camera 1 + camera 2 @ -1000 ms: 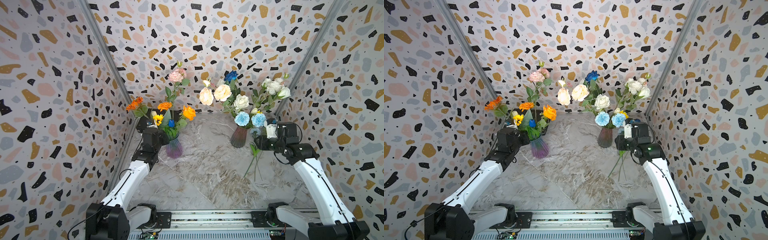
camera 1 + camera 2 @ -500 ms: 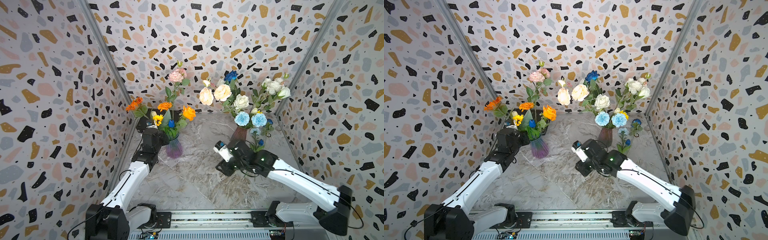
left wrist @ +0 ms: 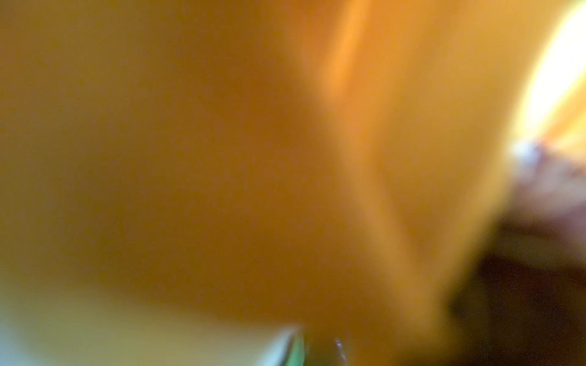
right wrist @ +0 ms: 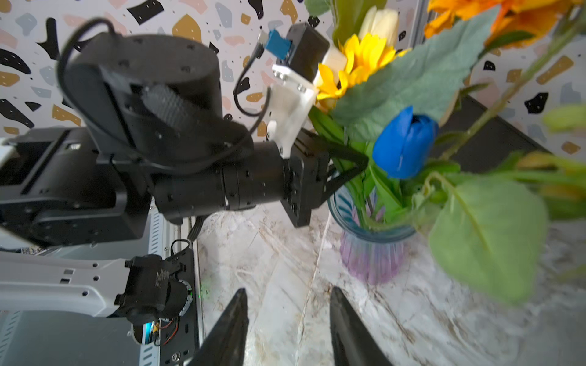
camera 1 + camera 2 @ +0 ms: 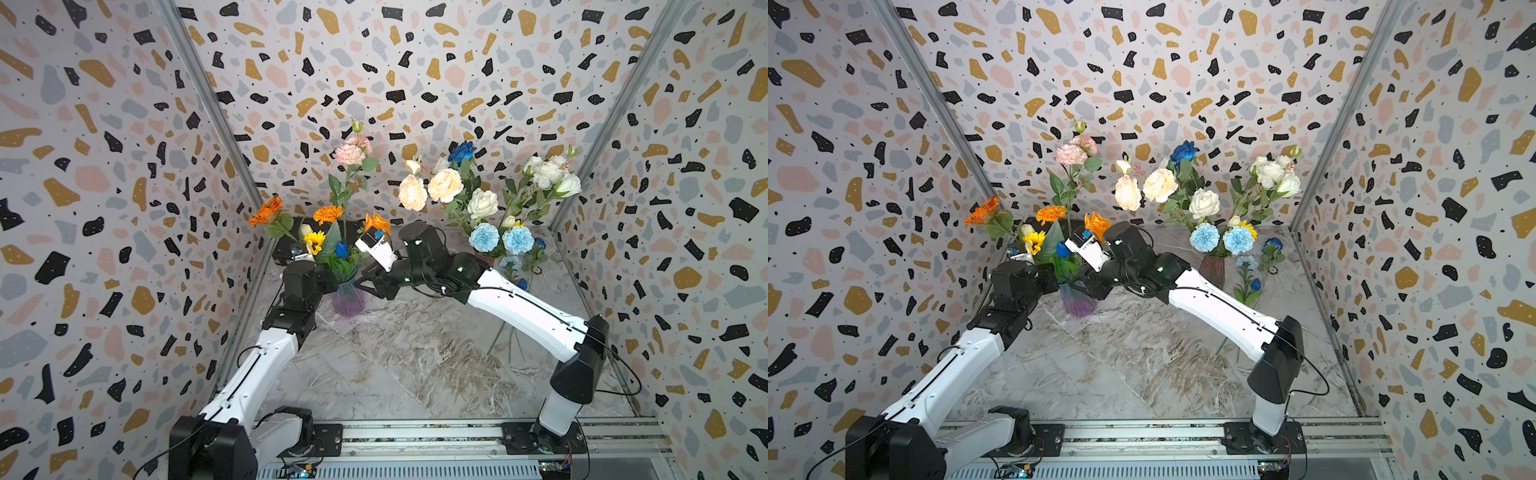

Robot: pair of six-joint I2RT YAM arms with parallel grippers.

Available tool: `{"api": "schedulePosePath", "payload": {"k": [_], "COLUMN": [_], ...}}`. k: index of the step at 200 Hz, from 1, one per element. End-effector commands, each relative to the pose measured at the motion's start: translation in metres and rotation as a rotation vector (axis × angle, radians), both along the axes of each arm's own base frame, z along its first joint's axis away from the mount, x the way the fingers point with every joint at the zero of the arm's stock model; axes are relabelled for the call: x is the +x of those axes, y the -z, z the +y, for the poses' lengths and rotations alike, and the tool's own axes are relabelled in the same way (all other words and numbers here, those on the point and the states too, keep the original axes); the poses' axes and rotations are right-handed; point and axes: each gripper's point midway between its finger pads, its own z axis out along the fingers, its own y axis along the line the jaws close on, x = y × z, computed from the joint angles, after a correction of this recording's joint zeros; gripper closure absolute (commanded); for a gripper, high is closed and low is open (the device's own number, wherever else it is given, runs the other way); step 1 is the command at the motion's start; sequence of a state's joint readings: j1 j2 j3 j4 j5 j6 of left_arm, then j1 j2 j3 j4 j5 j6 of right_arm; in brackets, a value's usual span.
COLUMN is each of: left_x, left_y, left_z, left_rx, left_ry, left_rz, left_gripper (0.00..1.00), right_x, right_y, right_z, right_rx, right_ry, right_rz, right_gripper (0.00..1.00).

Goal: Pick out blue flowers from the vase
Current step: Pick up the flower from the vase.

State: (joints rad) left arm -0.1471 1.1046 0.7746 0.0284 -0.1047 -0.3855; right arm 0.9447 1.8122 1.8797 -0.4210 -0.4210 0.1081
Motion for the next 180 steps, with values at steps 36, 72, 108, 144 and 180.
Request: {"api": "schedulePosePath", "payload": {"k": [36,72,108,144,180], "left_x": [-0.015,-0.015,-0.014,-0.013,-0.013], "left_y": [0.037,0.035,0.037,0.04,0.042], "left_z": [0.004,0.003,0.003,0.002,0.002], "left_rx": [0.059,0.057,0.052,0.049,0.047], "left_ry": [0.011,0.011,0.013,0.012,0.011], "left_rz": [0.124,0.119,0.122,0.125,0.121], "left_gripper": [1.0,1.0,1.0,1.0,1.0], "right_x": [0.019,0.055,0.069,0.072,0.085], "right_y": [-0.013,0.001,0.006,0.01,0.019], "right_z": [0.035,0.032,0.027,0.04,0.046], "right_rx": [0.028,-0.046,-0.083,-0.054,-0.075], "right_ry": [-0.033,0.135,0.188,0.164,0.189], "right_rz": [-0.029,-0.094,-0.139,-0.117,-0.13], "right_gripper": [0.57,0.58,0.57,0.57,0.57]}}
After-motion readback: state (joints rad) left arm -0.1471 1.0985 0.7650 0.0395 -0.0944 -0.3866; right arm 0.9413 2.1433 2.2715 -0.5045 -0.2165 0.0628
